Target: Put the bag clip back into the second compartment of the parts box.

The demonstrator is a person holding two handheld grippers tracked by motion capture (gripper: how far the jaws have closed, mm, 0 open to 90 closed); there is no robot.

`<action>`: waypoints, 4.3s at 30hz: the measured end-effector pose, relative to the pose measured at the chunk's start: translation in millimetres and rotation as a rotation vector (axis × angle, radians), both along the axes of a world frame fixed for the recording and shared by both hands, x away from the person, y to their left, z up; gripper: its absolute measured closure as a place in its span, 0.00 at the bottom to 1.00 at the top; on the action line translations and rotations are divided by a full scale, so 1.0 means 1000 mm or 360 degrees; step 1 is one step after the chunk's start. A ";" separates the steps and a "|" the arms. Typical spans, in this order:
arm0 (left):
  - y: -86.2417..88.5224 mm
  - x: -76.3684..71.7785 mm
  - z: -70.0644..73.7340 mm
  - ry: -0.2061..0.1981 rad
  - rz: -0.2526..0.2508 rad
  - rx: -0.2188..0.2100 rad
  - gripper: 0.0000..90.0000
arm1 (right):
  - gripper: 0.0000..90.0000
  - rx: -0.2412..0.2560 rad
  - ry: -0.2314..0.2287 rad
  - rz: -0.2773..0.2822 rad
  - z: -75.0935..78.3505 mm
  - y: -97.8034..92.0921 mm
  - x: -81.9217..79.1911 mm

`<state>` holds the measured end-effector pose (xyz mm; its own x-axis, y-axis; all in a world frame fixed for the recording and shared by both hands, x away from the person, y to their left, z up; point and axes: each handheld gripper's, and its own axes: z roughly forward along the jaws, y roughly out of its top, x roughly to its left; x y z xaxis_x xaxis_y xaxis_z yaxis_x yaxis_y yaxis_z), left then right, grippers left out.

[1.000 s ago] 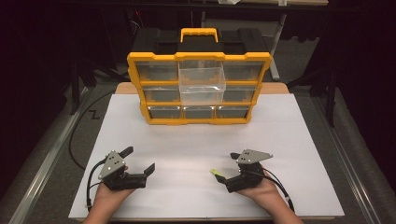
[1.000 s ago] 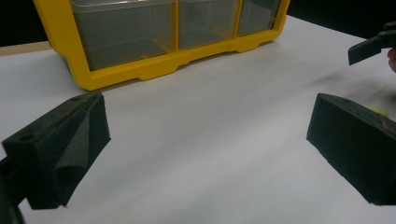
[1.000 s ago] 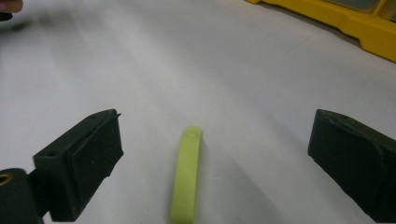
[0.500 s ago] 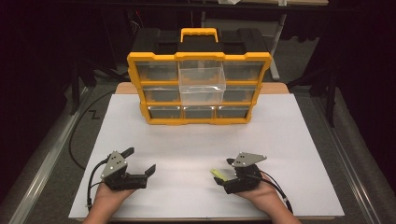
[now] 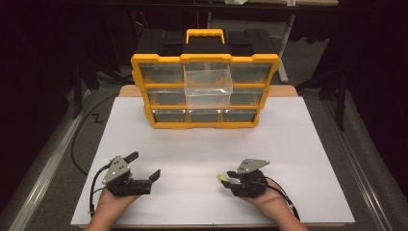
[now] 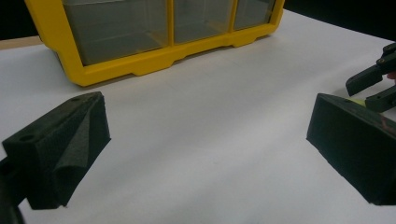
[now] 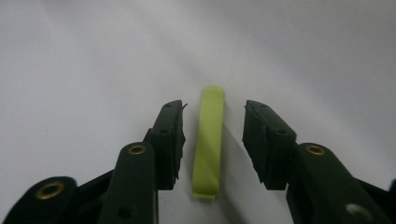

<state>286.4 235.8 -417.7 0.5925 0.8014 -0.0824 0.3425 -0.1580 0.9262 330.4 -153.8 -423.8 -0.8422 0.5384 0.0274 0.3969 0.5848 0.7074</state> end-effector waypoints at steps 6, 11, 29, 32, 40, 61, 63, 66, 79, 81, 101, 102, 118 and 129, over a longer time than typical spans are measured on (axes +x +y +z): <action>-0.001 0.001 -0.001 0.0028 -0.0010 0.0021 0.00 | 0.76 -0.0034 -0.0006 0.0001 -0.001 0.001 -0.001; -0.002 0.002 -0.003 0.0061 -0.0016 0.0048 0.00 | 0.79 -0.0053 -0.0017 0.0015 -0.002 0.004 -0.002; 0.002 0.000 0.001 0.0058 -0.0015 -0.0018 0.05 | 0.87 -0.0086 -0.0013 0.0022 -0.004 0.005 0.000; 0.002 0.000 0.001 0.0055 -0.0025 0.0001 0.05 | 0.88 -0.0091 -0.0016 0.0029 -0.004 0.005 0.000; -0.001 -0.001 0.001 0.0033 -0.0022 -0.0012 0.03 | 0.88 -0.0096 -0.0034 0.0043 -0.004 0.005 0.000; -0.004 -0.003 0.000 0.0020 -0.0054 0.0005 0.00 | 0.88 -0.0001 -0.0055 -0.0013 0.010 -0.017 0.002; -0.004 -0.003 0.001 0.0017 -0.0059 0.0003 0.00 | 0.88 0.0004 -0.0051 -0.0018 0.010 -0.018 0.002; -0.004 -0.004 0.001 0.0008 -0.0073 -0.0011 0.00 | 0.88 0.0008 -0.0048 -0.0033 0.011 -0.023 0.003; -0.002 -0.009 0.004 -0.0129 -0.0075 -0.0062 0.00 | 0.88 -0.0025 0.0033 -0.0085 0.012 -0.037 0.009; -0.001 -0.010 0.005 -0.0165 -0.0079 -0.0066 0.00 | 0.88 -0.0026 0.0069 -0.0074 0.014 -0.037 0.010; -0.005 -0.007 0.001 -0.0054 -0.0070 0.0028 0.00 | 0.88 -0.0329 0.0260 0.0095 0.042 -0.029 0.018; -0.005 -0.007 0.001 -0.0050 -0.0067 0.0032 0.00 | 0.88 -0.0348 0.0265 0.0109 0.043 -0.029 0.019; -0.007 -0.009 0.001 -0.0069 -0.0098 0.0038 0.00 | 0.88 -0.0528 0.0398 0.0224 0.056 -0.023 0.029; -0.007 -0.009 0.001 -0.0069 -0.0101 0.0051 0.00 | 0.88 -0.0626 0.0440 0.0302 0.083 -0.020 0.035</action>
